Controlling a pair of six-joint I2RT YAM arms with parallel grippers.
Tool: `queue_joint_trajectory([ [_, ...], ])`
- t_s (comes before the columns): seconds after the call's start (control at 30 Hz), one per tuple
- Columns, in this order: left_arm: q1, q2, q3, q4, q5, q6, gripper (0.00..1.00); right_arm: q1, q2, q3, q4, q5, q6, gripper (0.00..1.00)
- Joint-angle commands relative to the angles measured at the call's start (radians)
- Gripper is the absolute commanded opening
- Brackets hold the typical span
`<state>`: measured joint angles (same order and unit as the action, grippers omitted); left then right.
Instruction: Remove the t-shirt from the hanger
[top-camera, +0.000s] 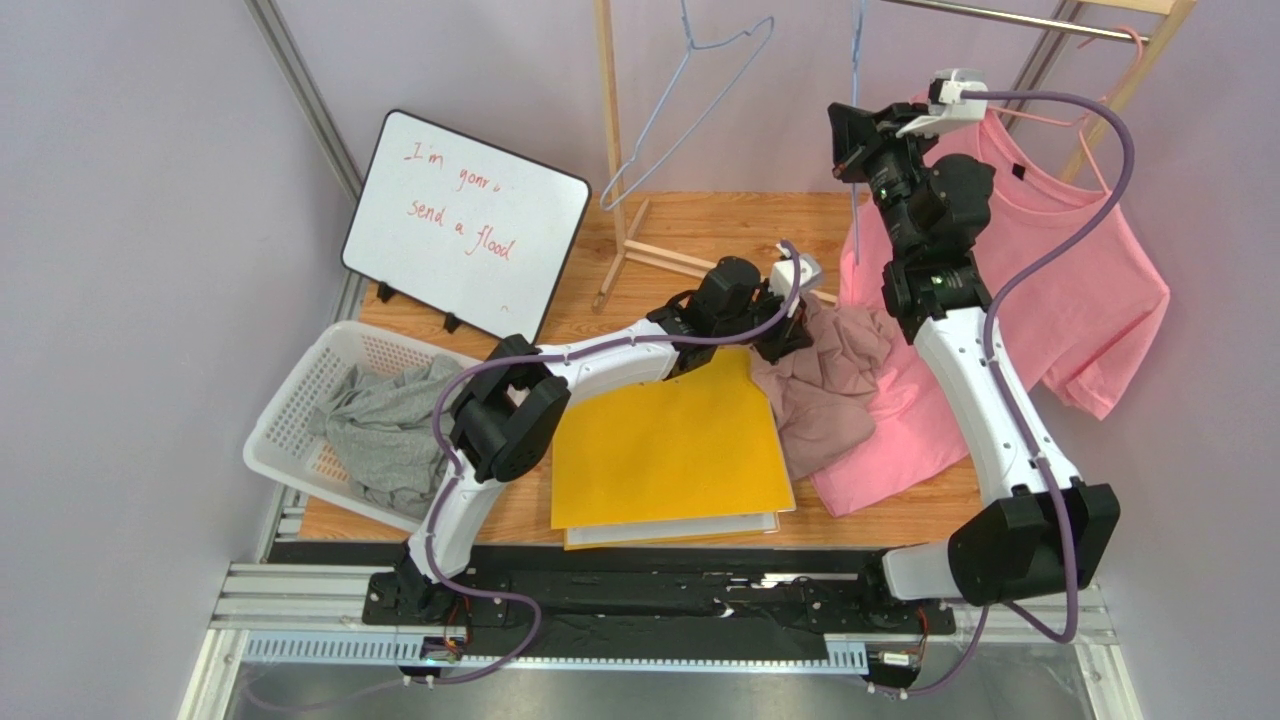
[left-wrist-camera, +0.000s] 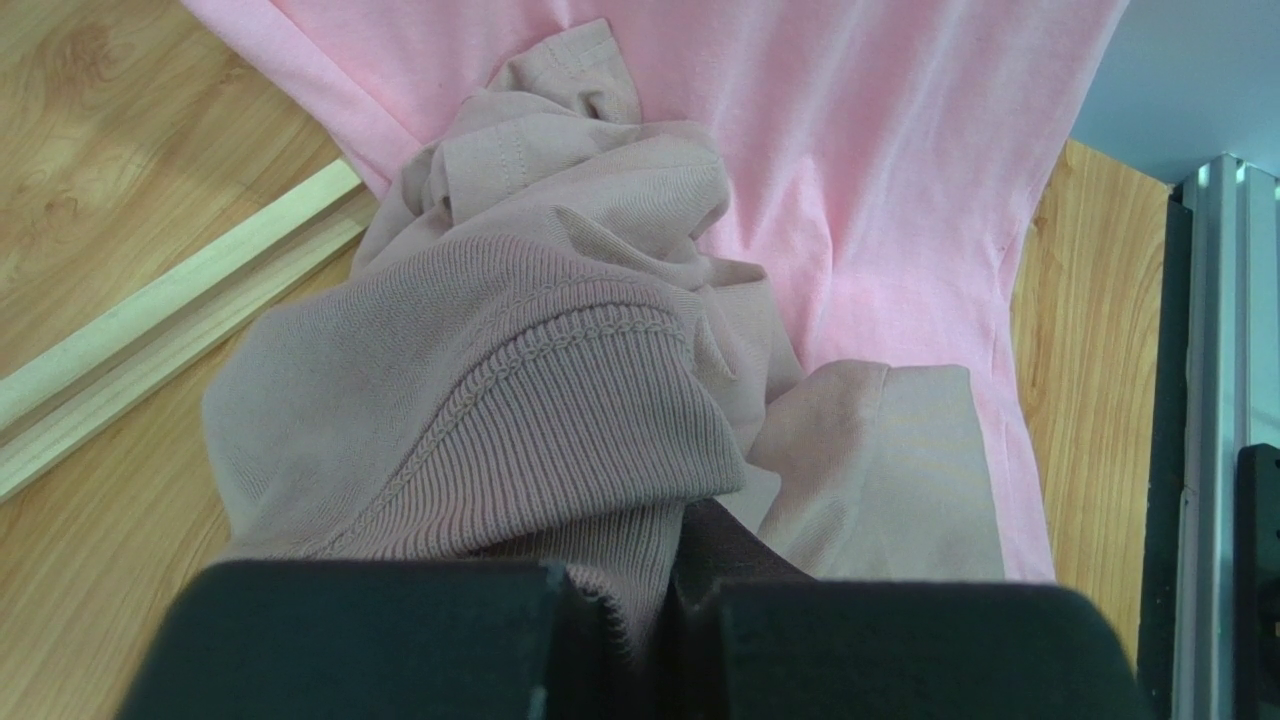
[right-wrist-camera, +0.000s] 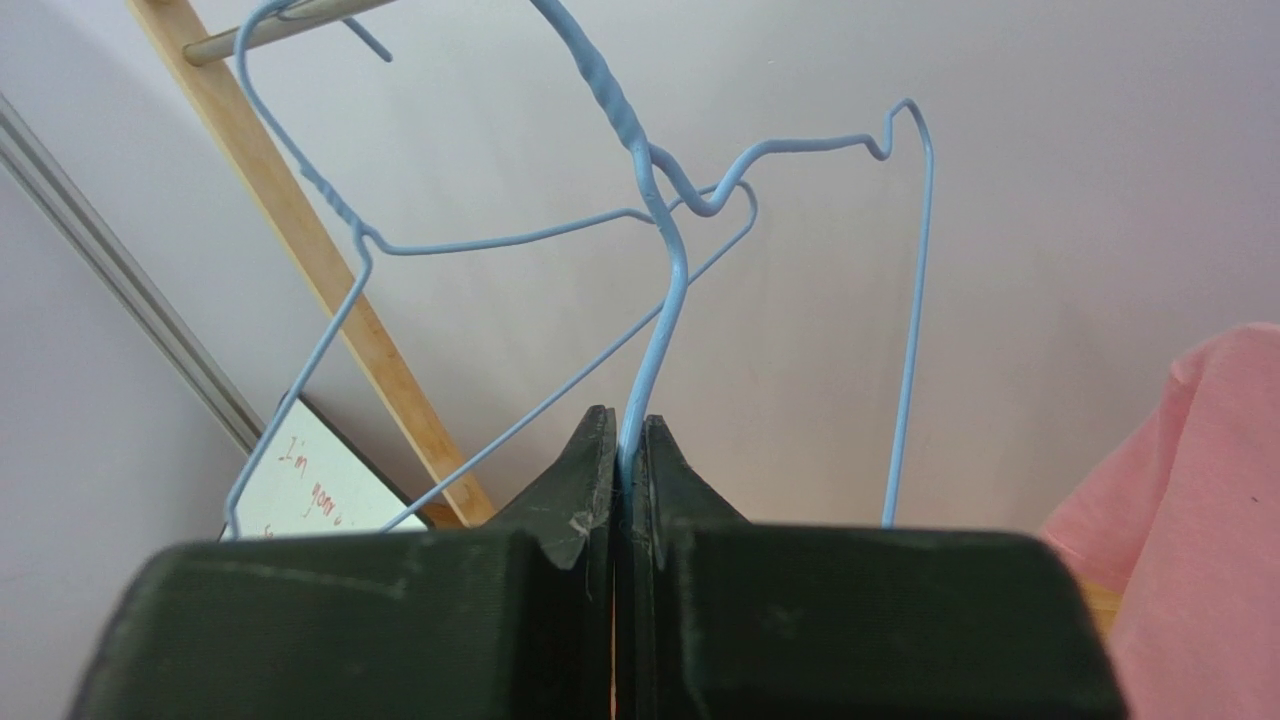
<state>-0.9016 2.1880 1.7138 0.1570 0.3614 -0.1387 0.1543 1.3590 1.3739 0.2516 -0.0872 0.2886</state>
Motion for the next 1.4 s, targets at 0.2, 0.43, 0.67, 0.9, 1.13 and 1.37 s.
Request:
queue_joint_trajectory([
  [0.2, -0.002, 0.01, 0.053, 0.035, 0.024, 0.022, 0.0, -0.024, 0.1, 0.108, -0.015, 0.032, 0.053, 0.0],
  [0.43, -0.002, 0.021, 0.075, 0.024, 0.03, 0.019, 0.0, -0.022, 0.094, 0.221, -0.386, 0.086, 0.124, 0.65],
  [0.67, -0.006, 0.027, 0.079, 0.012, 0.042, 0.028, 0.09, -0.021, -0.004, 0.263, -0.688, 0.22, 0.175, 1.0],
  [0.9, -0.054, 0.026, 0.076, -0.042, -0.013, 0.111, 0.46, -0.022, -0.213, 0.14, -0.868, 0.36, 0.173, 1.0],
  [1.13, -0.132, 0.078, 0.121, -0.118, -0.12, 0.232, 0.79, -0.022, -0.406, 0.091, -0.939, 0.383, 0.164, 1.0],
  [1.37, -0.167, 0.122, 0.129, -0.117, -0.209, 0.223, 0.82, -0.021, -0.521, 0.071, -0.959, 0.391, 0.147, 1.0],
])
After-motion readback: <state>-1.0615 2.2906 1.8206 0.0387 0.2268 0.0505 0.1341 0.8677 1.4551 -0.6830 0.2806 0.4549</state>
